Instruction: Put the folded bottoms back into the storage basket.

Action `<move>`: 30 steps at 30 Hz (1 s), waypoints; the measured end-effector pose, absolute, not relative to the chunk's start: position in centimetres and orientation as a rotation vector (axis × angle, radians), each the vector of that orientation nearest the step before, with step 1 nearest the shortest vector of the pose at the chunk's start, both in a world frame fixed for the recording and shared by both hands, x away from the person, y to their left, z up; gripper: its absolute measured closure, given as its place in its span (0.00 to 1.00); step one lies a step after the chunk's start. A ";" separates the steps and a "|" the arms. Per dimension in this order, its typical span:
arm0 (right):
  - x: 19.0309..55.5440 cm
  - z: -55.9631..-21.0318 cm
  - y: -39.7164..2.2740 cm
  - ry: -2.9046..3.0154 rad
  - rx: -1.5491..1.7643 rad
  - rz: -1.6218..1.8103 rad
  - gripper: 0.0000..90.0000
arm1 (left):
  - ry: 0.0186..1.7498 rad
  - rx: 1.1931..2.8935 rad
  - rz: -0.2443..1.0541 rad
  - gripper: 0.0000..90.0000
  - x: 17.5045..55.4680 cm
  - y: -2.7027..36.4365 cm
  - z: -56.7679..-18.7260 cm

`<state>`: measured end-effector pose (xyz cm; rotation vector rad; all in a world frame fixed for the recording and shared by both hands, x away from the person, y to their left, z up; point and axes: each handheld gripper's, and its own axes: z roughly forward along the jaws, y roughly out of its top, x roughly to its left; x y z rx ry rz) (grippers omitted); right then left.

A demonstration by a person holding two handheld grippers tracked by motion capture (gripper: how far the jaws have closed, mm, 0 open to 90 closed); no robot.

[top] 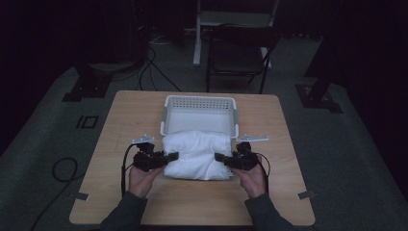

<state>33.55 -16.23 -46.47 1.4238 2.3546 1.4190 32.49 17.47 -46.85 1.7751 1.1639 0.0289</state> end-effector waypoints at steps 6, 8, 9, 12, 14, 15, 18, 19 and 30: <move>33.7 -45.8 -16.3 2.339 1.411 1.428 0.66 | 1.151 1.777 0.045 0.68 32.7 17.4 -46.2; 33.7 -45.8 -16.3 2.339 1.409 1.427 0.66 | 1.150 1.776 0.048 0.68 32.8 17.4 -46.0; 33.8 -45.7 -16.3 2.337 1.407 1.427 0.66 | 1.149 1.776 0.048 0.68 32.8 17.4 -46.0; 33.9 -45.6 -16.3 2.332 1.409 1.423 0.66 | 1.148 1.777 0.050 0.68 33.0 17.4 -45.9; 34.0 -45.5 -16.2 2.328 1.406 1.420 0.66 | 1.150 1.775 0.051 0.68 33.1 17.3 -45.8; 34.0 -45.5 -16.2 2.326 1.407 1.419 0.66 | 1.149 1.774 0.053 0.68 33.1 17.3 -45.8; 34.1 -45.4 -16.3 2.321 1.403 1.418 0.66 | 1.144 1.781 0.059 0.68 33.3 17.3 -45.7; 34.1 -45.4 -16.3 2.321 1.403 1.417 0.66 | 1.146 1.779 0.060 0.68 33.3 17.2 -45.6; 34.3 -44.8 -16.4 2.308 1.399 1.419 0.66 | 1.133 1.783 0.074 0.68 33.6 17.0 -44.9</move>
